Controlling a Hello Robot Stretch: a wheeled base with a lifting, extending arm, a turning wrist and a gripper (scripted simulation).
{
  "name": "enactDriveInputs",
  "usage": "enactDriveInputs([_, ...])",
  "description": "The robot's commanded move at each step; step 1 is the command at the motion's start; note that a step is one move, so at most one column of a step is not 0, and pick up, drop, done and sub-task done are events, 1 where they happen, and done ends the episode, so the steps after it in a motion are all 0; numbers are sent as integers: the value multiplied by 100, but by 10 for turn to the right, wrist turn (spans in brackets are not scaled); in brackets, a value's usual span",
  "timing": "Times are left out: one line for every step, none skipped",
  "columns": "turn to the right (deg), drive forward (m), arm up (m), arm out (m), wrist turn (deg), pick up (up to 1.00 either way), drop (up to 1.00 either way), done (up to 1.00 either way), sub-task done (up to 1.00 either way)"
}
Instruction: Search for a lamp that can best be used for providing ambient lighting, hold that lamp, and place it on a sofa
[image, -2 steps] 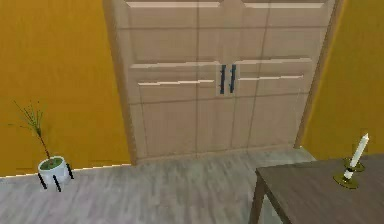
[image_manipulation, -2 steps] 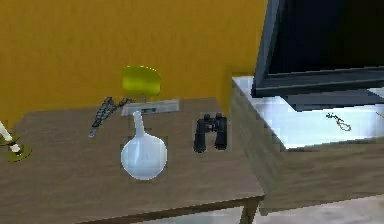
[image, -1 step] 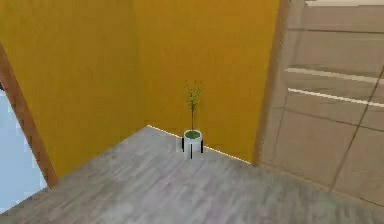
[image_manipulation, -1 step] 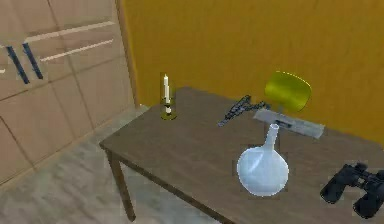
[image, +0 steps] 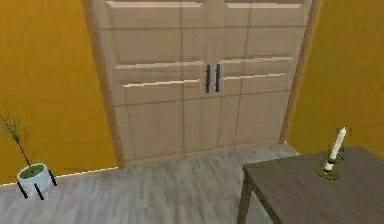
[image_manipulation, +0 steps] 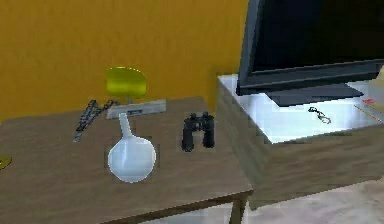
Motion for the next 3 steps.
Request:
enactDriveInputs([0, 70, 0, 0, 0, 0, 0, 0, 0])
enactDriveInputs([0, 0, 50, 0, 0, 0, 0, 0, 0])
enactDriveInputs([0, 0, 32, 0, 0, 0, 0, 0, 0])
